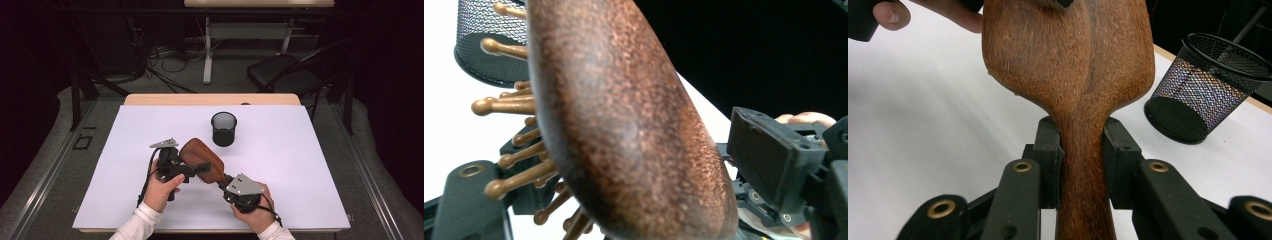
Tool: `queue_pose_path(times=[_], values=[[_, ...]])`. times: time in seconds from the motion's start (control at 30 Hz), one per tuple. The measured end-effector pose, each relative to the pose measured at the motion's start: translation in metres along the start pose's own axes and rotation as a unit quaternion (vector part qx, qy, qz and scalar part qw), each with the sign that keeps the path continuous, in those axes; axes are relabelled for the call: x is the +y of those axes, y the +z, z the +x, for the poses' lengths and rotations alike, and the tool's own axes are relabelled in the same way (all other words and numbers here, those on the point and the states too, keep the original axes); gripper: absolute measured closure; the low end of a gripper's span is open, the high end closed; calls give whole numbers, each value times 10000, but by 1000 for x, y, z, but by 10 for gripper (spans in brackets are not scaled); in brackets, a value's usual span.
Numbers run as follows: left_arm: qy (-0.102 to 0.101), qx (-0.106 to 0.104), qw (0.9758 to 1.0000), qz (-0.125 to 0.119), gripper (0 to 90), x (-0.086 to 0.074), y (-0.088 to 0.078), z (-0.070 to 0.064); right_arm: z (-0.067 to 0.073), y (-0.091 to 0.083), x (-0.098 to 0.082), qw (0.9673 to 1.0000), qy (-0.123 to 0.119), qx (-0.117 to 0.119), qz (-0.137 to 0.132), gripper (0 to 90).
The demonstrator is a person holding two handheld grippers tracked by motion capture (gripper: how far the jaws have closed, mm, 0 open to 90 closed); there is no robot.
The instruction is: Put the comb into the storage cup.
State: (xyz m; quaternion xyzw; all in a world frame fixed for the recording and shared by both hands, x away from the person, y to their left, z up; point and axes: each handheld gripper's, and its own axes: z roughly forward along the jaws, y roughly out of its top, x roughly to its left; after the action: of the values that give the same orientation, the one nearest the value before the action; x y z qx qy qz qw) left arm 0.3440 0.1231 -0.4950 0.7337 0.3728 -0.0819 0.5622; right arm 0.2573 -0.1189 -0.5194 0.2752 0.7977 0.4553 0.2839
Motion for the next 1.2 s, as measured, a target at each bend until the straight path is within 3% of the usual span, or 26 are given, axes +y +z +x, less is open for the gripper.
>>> queue_pose_path(times=[0.1, 0.8, 1.2], values=[[-57, 15, 10000, -46, 228, -1, -1, 0, 1, 0, 0, 10000, -11, -9, -25, 721], [-241, 70, 9997, -81, 255, -2, -3, 1, 3, 1, -1, 10000, -16, 14, -43, 721], [-396, -128, 9991, -126, 300, -3, -4, 5, 3, 2, -2, 10000, -3, 7, -54, 721]])
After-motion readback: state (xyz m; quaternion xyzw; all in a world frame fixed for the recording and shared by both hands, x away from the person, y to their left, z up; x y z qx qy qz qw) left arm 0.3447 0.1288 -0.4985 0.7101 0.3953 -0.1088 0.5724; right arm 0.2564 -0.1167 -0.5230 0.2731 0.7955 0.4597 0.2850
